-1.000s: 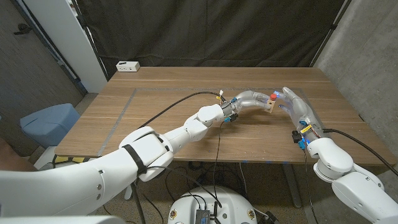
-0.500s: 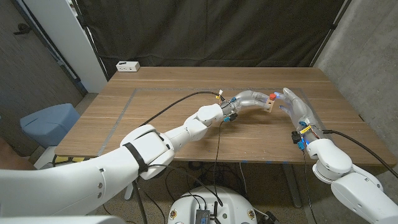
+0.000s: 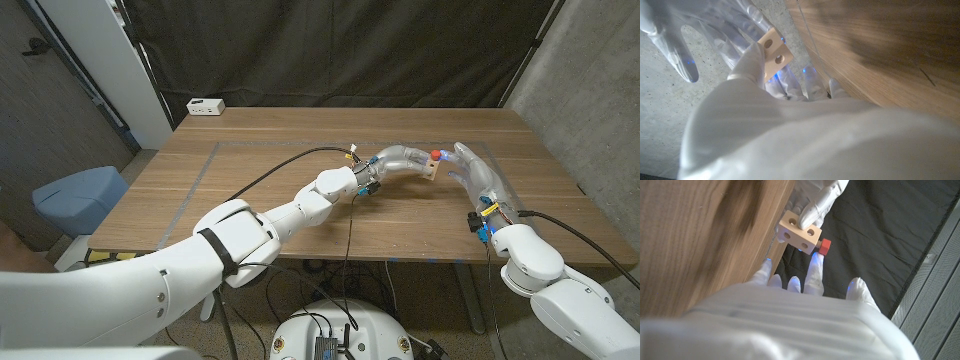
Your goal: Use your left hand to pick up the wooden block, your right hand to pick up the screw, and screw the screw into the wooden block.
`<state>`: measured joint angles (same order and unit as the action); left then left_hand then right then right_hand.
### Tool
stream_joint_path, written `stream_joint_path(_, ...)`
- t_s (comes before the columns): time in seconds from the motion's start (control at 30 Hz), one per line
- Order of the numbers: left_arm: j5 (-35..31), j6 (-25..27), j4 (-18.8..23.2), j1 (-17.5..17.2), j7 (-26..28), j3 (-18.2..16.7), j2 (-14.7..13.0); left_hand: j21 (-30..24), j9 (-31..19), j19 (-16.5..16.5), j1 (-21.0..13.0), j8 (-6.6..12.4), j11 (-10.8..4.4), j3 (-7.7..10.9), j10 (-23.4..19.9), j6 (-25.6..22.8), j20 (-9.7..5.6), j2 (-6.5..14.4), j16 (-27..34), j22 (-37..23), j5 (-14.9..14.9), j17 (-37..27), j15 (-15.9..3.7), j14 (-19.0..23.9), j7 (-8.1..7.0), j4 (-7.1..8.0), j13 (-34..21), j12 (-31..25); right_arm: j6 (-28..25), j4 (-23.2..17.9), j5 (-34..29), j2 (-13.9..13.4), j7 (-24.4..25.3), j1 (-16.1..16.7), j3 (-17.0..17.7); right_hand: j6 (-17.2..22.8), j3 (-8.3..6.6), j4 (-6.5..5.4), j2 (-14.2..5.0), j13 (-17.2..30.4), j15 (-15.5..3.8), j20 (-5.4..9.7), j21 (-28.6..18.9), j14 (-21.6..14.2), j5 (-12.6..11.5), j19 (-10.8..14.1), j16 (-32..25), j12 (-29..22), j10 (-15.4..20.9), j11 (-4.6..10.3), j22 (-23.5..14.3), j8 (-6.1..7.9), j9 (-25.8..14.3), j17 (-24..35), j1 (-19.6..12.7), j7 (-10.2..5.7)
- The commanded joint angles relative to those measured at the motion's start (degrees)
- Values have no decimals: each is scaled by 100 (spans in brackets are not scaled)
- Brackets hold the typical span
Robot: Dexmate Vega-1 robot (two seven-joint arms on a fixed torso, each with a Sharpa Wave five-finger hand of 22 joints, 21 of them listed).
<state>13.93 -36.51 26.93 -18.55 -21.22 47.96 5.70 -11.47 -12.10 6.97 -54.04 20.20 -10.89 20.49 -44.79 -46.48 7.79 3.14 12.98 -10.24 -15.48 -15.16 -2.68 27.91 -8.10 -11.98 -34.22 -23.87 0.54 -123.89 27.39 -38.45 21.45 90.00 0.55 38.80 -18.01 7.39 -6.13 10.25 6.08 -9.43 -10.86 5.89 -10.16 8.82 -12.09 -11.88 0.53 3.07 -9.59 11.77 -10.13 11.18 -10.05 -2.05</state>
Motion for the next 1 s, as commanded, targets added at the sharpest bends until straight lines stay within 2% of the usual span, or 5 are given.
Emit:
stream_joint_path(0.03, 22, -17, -124, 51, -48, -12, 48, -33, -28, 28, 357, 143, -7, 358, -41, -416, 10, 411, -20, -24, -33, -18, -347, 36, 90, 325, -32, -130, -12, -50, -25, 20, 52, 45, -8, 99, -43, -11, -11, 15, 13, -17, -36, -90, 8, 40, -35, -27, 90, 24, -21, 34, -22, 17, -17, 17)
stream_joint_path(0.6, 34, 7, -252, 113, -56, -10, 113, -33, -29, 33, 345, 146, -10, 362, -48, -427, 8, 410, -16, -24, -32, -19, -356, 42, 96, 313, -29, -133, 23, -27, 32, -16, -60, 27, -14, 470, -62, 0, -15, 16, -17, -12, -44, -225, 8, 121, -64, -45, 314, 95, -20, 91, -25, 10, -34, 102)
stream_joint_path(1.0, 24, 11, -226, 104, -41, -1, 106, -34, -29, 36, 356, 141, -21, 364, -52, -416, 9, 417, -16, -24, -31, -21, -353, 41, 96, 322, -33, -139, 83, 33, 85, -146, -295, 11, -4, 553, -63, -4, -14, 16, -46, -7, -27, -243, 9, 103, -62, -33, 363, 137, -20, 82, -26, 12, -27, 130)
